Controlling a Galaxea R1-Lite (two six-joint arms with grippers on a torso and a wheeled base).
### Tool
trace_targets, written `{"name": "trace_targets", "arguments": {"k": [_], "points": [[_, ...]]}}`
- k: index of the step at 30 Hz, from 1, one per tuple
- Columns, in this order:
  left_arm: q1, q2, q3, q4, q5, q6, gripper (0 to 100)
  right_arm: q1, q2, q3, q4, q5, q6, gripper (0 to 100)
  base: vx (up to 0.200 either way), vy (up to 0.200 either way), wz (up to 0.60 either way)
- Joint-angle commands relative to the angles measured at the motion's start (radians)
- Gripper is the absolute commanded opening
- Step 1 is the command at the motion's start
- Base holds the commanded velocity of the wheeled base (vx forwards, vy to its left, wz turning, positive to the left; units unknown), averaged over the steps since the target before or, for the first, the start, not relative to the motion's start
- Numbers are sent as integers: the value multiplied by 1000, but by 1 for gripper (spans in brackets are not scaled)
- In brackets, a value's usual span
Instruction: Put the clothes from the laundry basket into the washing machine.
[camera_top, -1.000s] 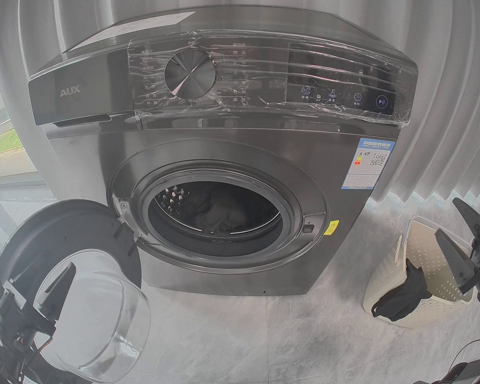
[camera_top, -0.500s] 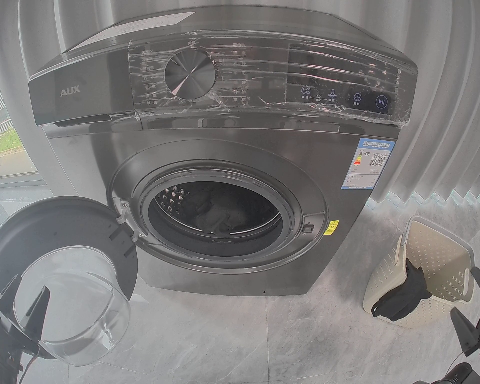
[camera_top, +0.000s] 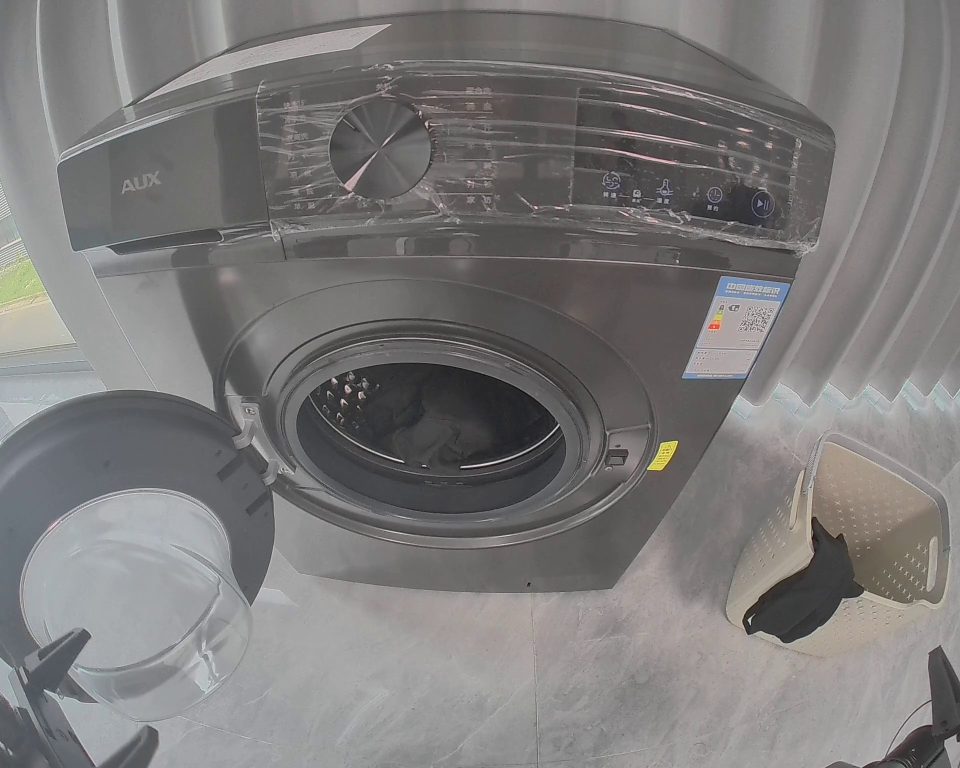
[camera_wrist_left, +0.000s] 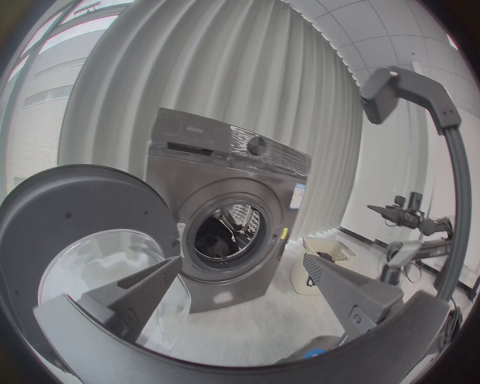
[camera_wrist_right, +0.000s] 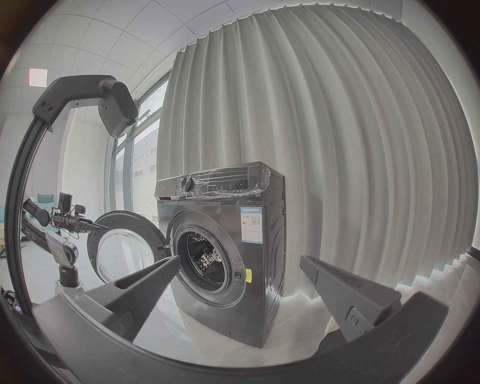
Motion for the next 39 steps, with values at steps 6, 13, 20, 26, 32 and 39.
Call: {"name": "trace_targets", "arguments": {"k": [6, 13, 20, 26, 32, 39], "points": [[73, -99, 19, 237, 299, 179, 100, -1, -8, 49, -19, -2, 1, 100, -200, 0, 0], [73, -99, 19, 235, 334, 127, 100, -3, -8, 49, 50, -28, -4, 100, -114, 0, 0], [71, -99, 19, 235, 334, 64, 100, -1, -8, 49, 162, -193, -48, 100, 0, -114, 0], [71, -99, 19, 235, 331, 32, 100, -1, -8, 49, 233, -339, -47, 100, 0, -167, 0], [71, -99, 19, 238, 336, 29, 100, -38, -7, 49, 296, -430, -47, 100, 0, 0, 0], [71, -99, 19, 246, 333, 25, 100, -104, -80, 49, 351, -318, -57, 100, 0, -57, 0]]}}
